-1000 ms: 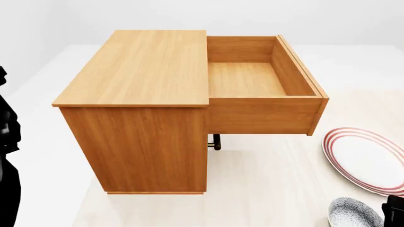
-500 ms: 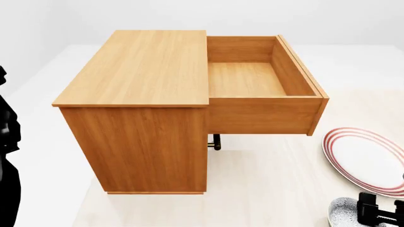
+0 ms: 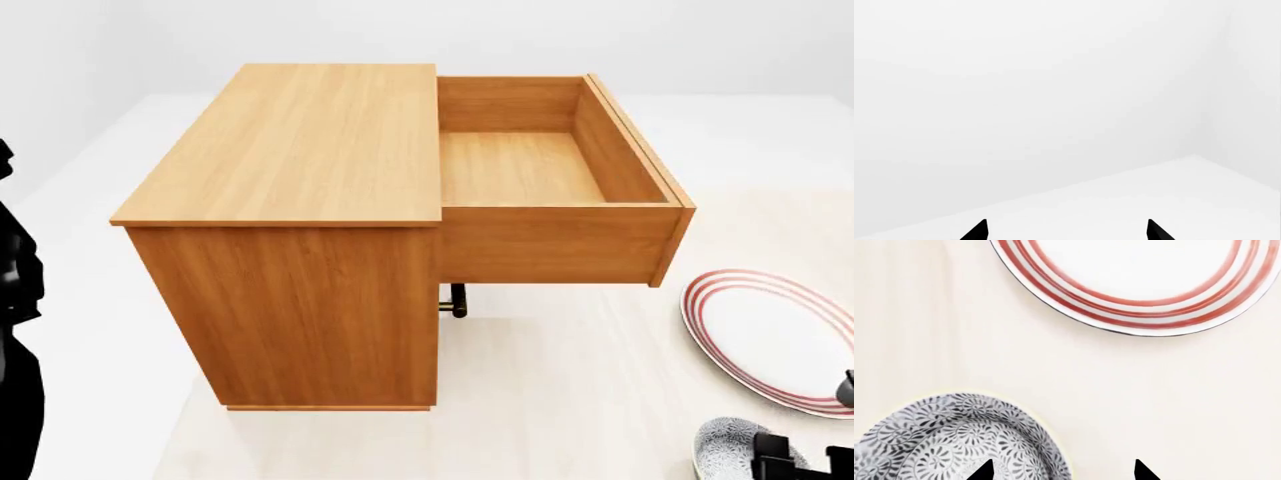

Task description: Open the top drawer of the cabinet and put the bowl in it.

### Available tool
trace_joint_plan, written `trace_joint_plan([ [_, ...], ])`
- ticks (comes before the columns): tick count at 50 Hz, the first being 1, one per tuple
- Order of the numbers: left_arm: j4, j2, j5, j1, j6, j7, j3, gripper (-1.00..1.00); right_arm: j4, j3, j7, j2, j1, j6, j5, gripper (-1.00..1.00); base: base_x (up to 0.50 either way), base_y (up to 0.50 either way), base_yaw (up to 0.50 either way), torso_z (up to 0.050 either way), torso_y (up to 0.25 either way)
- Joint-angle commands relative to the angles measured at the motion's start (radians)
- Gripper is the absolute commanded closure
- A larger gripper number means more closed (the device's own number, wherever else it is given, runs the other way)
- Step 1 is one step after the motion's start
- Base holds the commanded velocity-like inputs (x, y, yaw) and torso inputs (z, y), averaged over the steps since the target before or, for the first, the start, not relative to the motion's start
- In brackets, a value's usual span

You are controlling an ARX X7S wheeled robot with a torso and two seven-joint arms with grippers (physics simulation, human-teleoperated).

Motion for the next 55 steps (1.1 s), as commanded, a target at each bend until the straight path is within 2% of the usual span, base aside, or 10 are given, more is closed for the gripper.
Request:
trace_joint_plan([
  [1, 0.0, 0.0, 0.0, -0.001, 0.001, 0.001, -0.002, -1.0, 0.027, -0.038, -0.019, -0.013, 0.003, -0.019, -0.031, -1.0, 0.0, 0.0, 0.0, 0.0, 0.0],
  [23, 0.0, 0.001, -0.001, -0.002, -0.002, 0.002, -0.008, -1.0, 0.141, -0.15, -0.118, -0.068, 0.052, -0.097, -0.131, -1.0, 0.0, 0.0, 0.0, 0.0, 0.0],
  [24, 0.0, 0.001, 0.0, -0.002, -0.002, 0.003, -0.008, -1.0, 0.141, -0.165, -0.131, -0.069, 0.051, -0.1, -0.139, 1.0, 0.0, 0.0, 0.0, 0.0, 0.0],
  [34, 0.0, 0.001, 0.0, -0.002, -0.001, 0.004, -0.011, -1.0, 0.129, -0.206, -0.177, -0.07, 0.047, -0.105, -0.153, 1.0, 0.0, 0.0, 0.0, 0.0, 0.0],
  [42, 0.0, 0.001, -0.001, -0.004, -0.003, 0.005, -0.015, -1.0, 0.057, -0.185, -0.175, -0.048, 0.019, -0.087, -0.114, 1.0, 0.0, 0.0, 0.0, 0.0, 0.0],
  [50, 0.0, 0.001, -0.001, -0.005, -0.003, 0.006, -0.019, -1.0, -0.066, -0.106, -0.156, 0.005, -0.043, -0.093, -0.04, 1.0, 0.0, 0.0, 0.0, 0.0, 0.0],
  [55, 0.0, 0.002, -0.002, -0.006, -0.005, 0.006, -0.024, -1.0, -0.176, -0.003, -0.1, 0.059, -0.121, -0.083, 0.043, 1.0, 0.0, 0.0, 0.0, 0.0, 0.0],
])
